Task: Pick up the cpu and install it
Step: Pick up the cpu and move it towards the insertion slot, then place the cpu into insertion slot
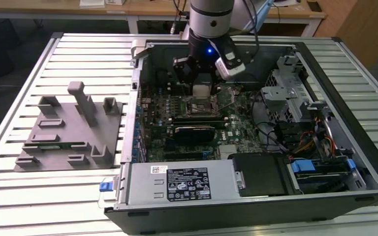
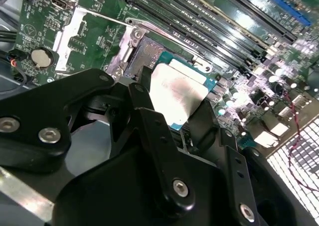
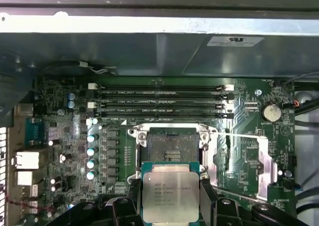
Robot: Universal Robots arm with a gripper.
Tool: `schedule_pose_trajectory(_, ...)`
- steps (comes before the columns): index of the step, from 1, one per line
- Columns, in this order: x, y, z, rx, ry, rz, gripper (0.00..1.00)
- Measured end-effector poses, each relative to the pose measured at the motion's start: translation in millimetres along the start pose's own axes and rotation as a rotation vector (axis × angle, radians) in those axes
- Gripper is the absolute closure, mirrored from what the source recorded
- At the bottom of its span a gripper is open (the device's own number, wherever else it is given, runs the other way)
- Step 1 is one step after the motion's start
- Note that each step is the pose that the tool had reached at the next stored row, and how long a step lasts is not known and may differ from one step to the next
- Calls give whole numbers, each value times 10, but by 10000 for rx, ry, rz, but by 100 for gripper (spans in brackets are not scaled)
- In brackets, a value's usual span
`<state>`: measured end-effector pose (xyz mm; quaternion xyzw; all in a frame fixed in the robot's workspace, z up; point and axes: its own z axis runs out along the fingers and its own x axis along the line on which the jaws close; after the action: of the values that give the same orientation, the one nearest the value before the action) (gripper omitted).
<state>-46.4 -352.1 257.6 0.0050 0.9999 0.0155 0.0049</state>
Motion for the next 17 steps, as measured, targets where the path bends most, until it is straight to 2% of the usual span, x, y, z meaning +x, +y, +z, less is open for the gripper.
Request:
schedule_pose_trajectory(5,-11,24,57,24,16,0,46)
schedule_pose_trajectory(11,-17,39,120,95,34,0,46)
schedule_pose_trajectory(17,-17,39,133,101,35,0,46)
